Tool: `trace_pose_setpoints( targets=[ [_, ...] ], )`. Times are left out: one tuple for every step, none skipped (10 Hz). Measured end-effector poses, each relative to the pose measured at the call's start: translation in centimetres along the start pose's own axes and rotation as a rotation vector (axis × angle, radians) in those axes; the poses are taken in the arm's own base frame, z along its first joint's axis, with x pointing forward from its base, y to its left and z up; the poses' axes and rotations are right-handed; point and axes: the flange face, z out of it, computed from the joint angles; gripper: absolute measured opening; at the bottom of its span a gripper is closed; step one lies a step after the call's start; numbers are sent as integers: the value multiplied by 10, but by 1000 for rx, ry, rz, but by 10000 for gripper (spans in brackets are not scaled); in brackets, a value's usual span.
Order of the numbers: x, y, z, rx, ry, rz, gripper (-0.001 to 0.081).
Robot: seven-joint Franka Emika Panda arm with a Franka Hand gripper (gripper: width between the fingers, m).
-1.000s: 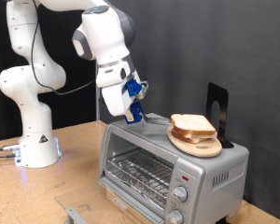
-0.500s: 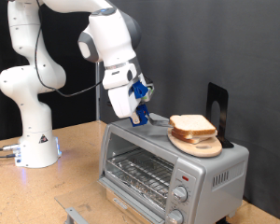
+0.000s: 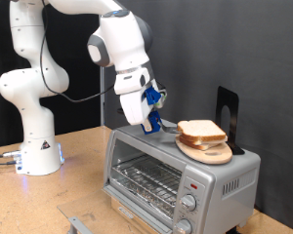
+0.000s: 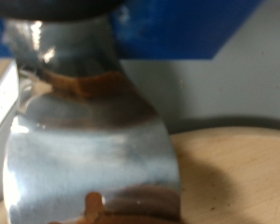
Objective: Make a piece of toast with the oven
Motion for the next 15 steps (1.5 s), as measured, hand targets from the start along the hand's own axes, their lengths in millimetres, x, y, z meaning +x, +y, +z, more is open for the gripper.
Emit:
trace_pose_setpoints(
  targets=[
    [2, -2, 2, -1, 1, 0, 391],
    [3, -4, 4, -1, 0, -1, 391],
    [4, -5, 5, -2, -1, -3, 391],
    [4, -7, 7, -3, -1, -3, 391],
    [4, -9, 7, -3, -2, -1, 391],
    [5, -9, 8, -4, -3, 0, 391],
    [5, -10, 9, -4, -2, -1, 391],
    [6, -10, 9, -2, 0, 0, 391],
    [6, -11, 8, 8, 9, 4, 391],
    [7, -11, 7, 20, 17, 5, 391],
    [8, -12, 4, 44, 29, 4, 391],
    [9, -14, -3, 70, 46, -1, 391],
    [9, -15, -12, 88, 61, -7, 391],
    [8, -15, -21, 99, 75, -10, 391],
    [6, -16, -28, 106, 82, -13, 392]
  ],
)
